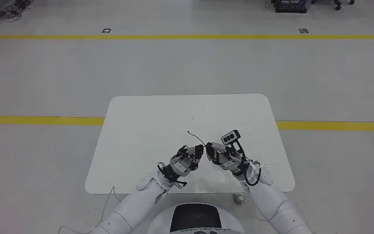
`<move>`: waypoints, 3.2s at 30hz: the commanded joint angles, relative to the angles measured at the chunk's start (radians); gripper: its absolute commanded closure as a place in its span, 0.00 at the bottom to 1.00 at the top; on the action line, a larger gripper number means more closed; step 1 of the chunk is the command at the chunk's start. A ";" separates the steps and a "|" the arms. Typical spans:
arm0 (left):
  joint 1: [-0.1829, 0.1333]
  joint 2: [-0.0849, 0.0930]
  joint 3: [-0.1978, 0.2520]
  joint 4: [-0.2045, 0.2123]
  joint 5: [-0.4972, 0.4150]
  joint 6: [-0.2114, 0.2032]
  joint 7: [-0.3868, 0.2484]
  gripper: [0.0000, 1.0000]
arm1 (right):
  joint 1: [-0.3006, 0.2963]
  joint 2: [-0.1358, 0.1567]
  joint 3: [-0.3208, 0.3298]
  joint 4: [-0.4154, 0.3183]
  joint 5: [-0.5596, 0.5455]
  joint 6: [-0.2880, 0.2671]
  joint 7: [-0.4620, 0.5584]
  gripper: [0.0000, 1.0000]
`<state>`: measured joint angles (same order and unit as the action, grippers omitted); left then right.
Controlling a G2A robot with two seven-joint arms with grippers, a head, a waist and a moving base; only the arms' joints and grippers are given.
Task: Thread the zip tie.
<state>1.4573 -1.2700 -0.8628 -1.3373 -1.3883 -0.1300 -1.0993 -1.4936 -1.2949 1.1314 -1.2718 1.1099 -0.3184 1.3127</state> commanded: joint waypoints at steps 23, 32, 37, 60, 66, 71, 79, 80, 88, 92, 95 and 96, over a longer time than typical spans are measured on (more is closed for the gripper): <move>0.001 -0.008 -0.006 0.006 0.014 0.008 -0.004 1.00 | 0.000 -0.003 0.007 0.009 -0.013 0.019 -0.003 1.00; 0.005 -0.011 -0.010 0.005 0.015 0.007 -0.004 1.00 | -0.001 -0.004 0.010 0.016 -0.024 0.023 -0.002 1.00; 0.008 -0.012 -0.014 0.004 0.016 0.008 -0.005 1.00 | -0.004 -0.003 0.014 0.023 -0.032 0.028 -0.001 1.00; 0.007 -0.017 -0.019 0.008 0.020 0.024 -0.003 1.00 | -0.009 0.003 0.036 0.043 -0.061 0.050 -0.010 1.00; 0.007 -0.019 -0.021 0.011 0.021 0.025 -0.002 1.00 | -0.004 0.003 0.035 0.053 -0.064 0.056 -0.013 1.00; 0.008 -0.020 -0.024 0.013 0.020 0.023 -0.002 1.00 | 0.001 0.002 0.034 0.062 -0.064 0.057 -0.014 1.00; 0.008 -0.020 -0.024 0.015 0.019 0.028 -0.002 1.00 | 0.005 0.001 0.033 0.074 -0.069 0.056 -0.017 1.00; 0.008 -0.020 -0.024 0.015 0.019 0.028 -0.002 1.00 | 0.006 0.001 0.033 0.076 -0.070 0.056 -0.017 1.00; 0.008 -0.020 -0.024 0.015 0.019 0.028 -0.002 1.00 | 0.007 0.001 0.033 0.086 -0.071 0.056 -0.016 1.00; 0.008 -0.020 -0.024 0.015 0.019 0.028 -0.002 1.00 | 0.008 0.000 0.033 0.092 -0.072 0.056 -0.015 1.00; 0.008 -0.020 -0.024 0.015 0.019 0.028 -0.002 1.00 | 0.009 0.000 0.032 0.097 -0.072 0.056 -0.015 1.00; 0.008 -0.020 -0.024 0.015 0.019 0.028 -0.002 1.00 | 0.010 0.000 0.032 0.099 -0.072 0.056 -0.015 1.00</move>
<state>1.4657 -1.2903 -0.8872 -1.3223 -1.3688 -0.1022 -1.1009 -1.4840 -1.2949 1.1636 -1.1744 1.0376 -0.2625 1.2978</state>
